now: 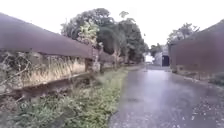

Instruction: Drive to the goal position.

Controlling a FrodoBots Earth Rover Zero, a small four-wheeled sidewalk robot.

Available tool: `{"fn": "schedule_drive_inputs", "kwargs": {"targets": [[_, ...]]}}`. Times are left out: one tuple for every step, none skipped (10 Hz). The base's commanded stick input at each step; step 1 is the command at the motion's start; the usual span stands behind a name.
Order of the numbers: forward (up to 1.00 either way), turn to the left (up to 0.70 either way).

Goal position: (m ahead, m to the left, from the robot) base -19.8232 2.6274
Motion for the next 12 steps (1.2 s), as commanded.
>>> {"fn": "schedule_drive_inputs", "kwargs": {"targets": [[0.35,0.08],[0.35,0.08],[0.35,0.08],[0.35,-0.88],[0.35,-0.88],[0.35,-0.48],[0.35,0.08],[0.35,0.08],[0.35,0.08],[0.35,0.08],[0.36,0.08],[0.36,0.08]]}}
